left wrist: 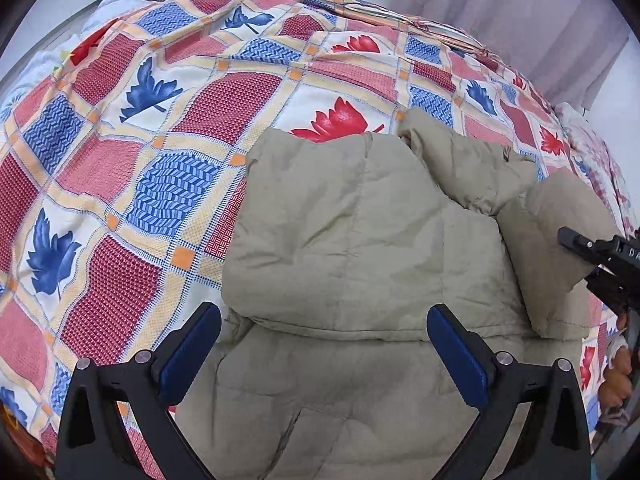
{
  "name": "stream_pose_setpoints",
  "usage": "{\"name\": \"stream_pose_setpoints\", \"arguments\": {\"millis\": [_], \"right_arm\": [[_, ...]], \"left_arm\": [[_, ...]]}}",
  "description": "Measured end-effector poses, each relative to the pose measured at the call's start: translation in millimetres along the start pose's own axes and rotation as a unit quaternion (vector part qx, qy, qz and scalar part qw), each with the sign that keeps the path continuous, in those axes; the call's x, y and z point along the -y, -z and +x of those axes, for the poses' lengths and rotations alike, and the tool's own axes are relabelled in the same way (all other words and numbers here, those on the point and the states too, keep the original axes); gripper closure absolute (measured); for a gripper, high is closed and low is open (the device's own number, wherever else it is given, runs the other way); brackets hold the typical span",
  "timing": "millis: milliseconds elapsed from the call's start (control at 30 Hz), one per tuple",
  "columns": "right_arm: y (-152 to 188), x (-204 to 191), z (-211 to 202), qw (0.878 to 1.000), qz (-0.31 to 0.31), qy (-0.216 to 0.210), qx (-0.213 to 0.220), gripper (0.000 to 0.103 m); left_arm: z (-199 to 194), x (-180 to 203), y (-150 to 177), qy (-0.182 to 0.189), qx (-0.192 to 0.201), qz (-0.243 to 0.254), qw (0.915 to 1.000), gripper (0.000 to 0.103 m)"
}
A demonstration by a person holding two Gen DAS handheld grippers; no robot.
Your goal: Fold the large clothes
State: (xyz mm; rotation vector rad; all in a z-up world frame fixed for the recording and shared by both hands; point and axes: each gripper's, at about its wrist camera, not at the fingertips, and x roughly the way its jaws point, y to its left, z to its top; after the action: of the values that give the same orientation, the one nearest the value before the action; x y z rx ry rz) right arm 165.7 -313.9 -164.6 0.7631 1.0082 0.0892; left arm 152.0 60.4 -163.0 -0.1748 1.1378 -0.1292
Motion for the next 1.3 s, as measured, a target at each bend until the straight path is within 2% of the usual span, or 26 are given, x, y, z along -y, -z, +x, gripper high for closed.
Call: {"name": "stream_pose_setpoints", "arguments": {"millis": [100, 167, 200, 267, 333, 467, 567, 633, 667, 700, 733, 767, 800, 833, 867, 900, 1033, 1100, 1200, 1300], "right_arm": [[25.2, -54.2, 27.1, 0.994, -0.107, 0.011, -0.036, 0.079], [46.1, -74.4, 48.6, 0.985, -0.153, 0.026, -0.072, 0.076], [57.5, -80.2, 60.7, 0.980, -0.171, 0.041, -0.093, 0.059], [78.6, -84.3, 80.4, 0.971, -0.191, 0.055, -0.135, 0.032], [89.5, -82.8, 80.8, 0.969, -0.192, 0.050, -0.144, 0.032], [97.1, -60.0, 48.2, 0.972, -0.189, 0.051, -0.134, 0.032], [95.6, -26.6, 13.9, 0.974, -0.181, 0.079, -0.115, 0.032], [90.9, 0.3, -7.0, 0.975, -0.168, 0.102, -0.104, 0.033], [89.1, 17.1, -17.7, 0.975, -0.162, 0.116, -0.098, 0.045], [87.1, 33.9, -26.5, 0.974, -0.154, 0.134, -0.095, 0.060], [85.3, 49.0, -33.3, 0.973, -0.144, 0.151, -0.094, 0.063], [83.2, 63.4, -39.8, 0.974, -0.134, 0.162, -0.090, 0.064], [81.6, 75.5, -45.9, 0.973, -0.126, 0.172, -0.083, 0.068], [80.1, 87.5, -52.1, 0.972, -0.122, 0.184, -0.077, 0.070], [78.4, 95.7, -55.8, 0.972, -0.119, 0.190, -0.071, 0.070], [75.8, 103.5, -58.0, 0.972, -0.116, 0.195, -0.066, 0.070], [62.9, 112.2, -54.9, 0.965, -0.127, 0.223, -0.044, 0.070], [52.9, 109.3, -53.3, 0.957, -0.147, 0.249, -0.027, 0.070], [39.7, 106.7, -57.3, 0.945, -0.165, 0.282, -0.002, 0.073], [31.0, 122.9, -55.2, 0.955, -0.131, 0.265, -0.013, 0.074]], "left_arm": [[-0.1, -8.7, -1.9, 0.018, -0.001, -0.020, 0.9996, 0.000], [2.4, -10.6, -2.4, 0.035, -0.006, -0.033, 0.9988, 0.000], [3.7, -10.0, -2.1, 0.043, -0.009, -0.038, 0.9983, 0.000], [8.7, -5.6, -2.7, 0.064, -0.019, -0.044, 0.9968, 0.000], [14.9, 2.5, -2.9, 0.085, -0.028, -0.044, 0.9950, 0.000], [32.8, 30.5, -5.9, 0.127, -0.048, -0.038, 0.9900, 0.000], [56.4, 54.2, -10.5, 0.161, -0.068, -0.033, 0.9841, 0.000], [74.5, 66.5, -12.3, 0.154, -0.078, -0.025, 0.9847, 0.000], [85.5, 73.2, -12.8, 0.145, -0.085, -0.022, 0.9855, 0.000], [92.2, 77.3, -13.2, 0.142, -0.089, -0.023, 0.9856, 0.001], [98.2, 82.4, -13.8, 0.143, -0.091, -0.027, 0.9852, 0.003], [103.0, 87.0, -14.7, 0.146, -0.093, -0.030, 0.9845, 0.013], [107.3, 91.6, -15.8, 0.149, -0.100, -0.032, 0.9831, 0.038], [112.8, 98.8, -17.5, 0.157, -0.115, -0.034, 0.9803, 0.056], [116.7, 104.7, -18.6, 0.163, -0.128, -0.038, 0.9775, 0.088], [116.5, 110.7, -20.5, 0.166, -0.129, -0.043, 0.9767, 0.091], [83.6, 129.6, -37.0, 0.151, -0.061, -0.026, 0.9864, 0.092], [72.3, 124.8, -45.2, 0.133, -0.039, -0.013, 0.9903, 0.092], [84.8, 111.4, -43.8, 0.097, -0.061, 0.008, 0.9934, 0.092], [107.4, 109.1, -28.6, 0.058, -0.080, 0.034, 0.9946, 0.092]]}}
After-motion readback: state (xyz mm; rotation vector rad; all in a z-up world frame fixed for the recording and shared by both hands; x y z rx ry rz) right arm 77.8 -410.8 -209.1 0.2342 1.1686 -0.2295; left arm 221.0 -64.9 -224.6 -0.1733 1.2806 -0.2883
